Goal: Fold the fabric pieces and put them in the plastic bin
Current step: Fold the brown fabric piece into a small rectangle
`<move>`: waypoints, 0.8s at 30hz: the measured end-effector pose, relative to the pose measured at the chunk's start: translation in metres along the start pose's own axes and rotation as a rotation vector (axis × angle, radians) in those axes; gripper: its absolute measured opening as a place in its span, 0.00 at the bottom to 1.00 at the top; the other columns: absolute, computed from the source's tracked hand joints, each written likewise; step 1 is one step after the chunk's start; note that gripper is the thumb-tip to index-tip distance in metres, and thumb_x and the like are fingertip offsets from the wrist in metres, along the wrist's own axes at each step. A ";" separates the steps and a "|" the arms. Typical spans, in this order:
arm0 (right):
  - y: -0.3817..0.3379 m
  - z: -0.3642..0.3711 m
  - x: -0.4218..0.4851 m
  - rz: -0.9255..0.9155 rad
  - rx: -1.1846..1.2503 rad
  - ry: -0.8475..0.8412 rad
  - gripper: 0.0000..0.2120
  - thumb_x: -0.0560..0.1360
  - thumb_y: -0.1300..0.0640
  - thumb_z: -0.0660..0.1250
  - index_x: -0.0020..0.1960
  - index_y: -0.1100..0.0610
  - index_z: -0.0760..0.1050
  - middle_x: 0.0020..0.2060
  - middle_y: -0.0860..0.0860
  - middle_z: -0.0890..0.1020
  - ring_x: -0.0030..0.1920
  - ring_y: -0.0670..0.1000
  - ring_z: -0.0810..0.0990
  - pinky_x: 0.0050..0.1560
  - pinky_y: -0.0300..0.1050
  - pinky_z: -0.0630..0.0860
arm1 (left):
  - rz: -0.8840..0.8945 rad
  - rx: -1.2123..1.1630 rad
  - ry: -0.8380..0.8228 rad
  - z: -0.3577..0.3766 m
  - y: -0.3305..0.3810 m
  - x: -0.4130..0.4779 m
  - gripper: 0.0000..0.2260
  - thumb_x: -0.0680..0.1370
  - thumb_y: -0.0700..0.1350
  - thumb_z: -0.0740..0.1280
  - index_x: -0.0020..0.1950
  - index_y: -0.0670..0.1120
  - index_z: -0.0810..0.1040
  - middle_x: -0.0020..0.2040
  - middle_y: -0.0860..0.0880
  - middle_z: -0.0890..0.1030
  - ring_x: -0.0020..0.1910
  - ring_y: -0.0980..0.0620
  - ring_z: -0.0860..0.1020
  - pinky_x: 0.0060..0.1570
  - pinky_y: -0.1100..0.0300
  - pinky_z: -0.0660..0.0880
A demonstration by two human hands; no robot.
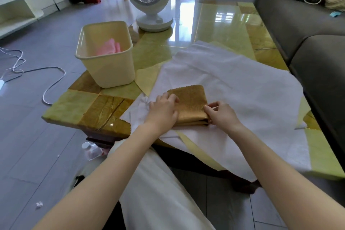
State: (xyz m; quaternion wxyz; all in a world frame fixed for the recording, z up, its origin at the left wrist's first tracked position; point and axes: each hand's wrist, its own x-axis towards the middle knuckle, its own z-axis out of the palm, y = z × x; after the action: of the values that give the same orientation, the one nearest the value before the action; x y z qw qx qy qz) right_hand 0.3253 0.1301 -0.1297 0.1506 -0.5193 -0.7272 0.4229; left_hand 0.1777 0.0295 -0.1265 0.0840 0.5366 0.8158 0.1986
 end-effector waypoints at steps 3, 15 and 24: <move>-0.004 -0.001 -0.002 0.038 -0.093 -0.063 0.19 0.79 0.48 0.60 0.56 0.63 0.76 0.44 0.58 0.81 0.52 0.60 0.80 0.56 0.50 0.75 | -0.025 0.087 -0.059 0.002 -0.017 -0.009 0.15 0.80 0.50 0.57 0.66 0.49 0.68 0.63 0.47 0.70 0.63 0.47 0.68 0.61 0.51 0.63; -0.036 -0.017 -0.004 0.090 -0.129 -0.220 0.10 0.75 0.51 0.61 0.43 0.57 0.74 0.38 0.55 0.72 0.40 0.52 0.70 0.42 0.45 0.66 | 0.060 0.200 -0.092 0.001 -0.034 -0.006 0.15 0.81 0.48 0.53 0.67 0.48 0.66 0.62 0.48 0.69 0.63 0.47 0.67 0.60 0.52 0.64; -0.139 -0.029 0.013 -0.146 -0.428 -0.107 0.08 0.72 0.56 0.61 0.40 0.60 0.74 0.37 0.55 0.76 0.39 0.55 0.75 0.37 0.44 0.69 | 0.033 0.170 -0.238 -0.053 -0.064 0.021 0.09 0.80 0.42 0.56 0.57 0.43 0.71 0.56 0.45 0.68 0.45 0.46 0.71 0.44 0.55 0.71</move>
State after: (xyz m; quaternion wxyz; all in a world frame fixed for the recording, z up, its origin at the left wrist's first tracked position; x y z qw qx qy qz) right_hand 0.2519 0.1404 -0.0077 0.0283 -0.4623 -0.8428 0.2741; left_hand 0.0967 0.0144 -0.1031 0.1310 0.5747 0.8052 0.0653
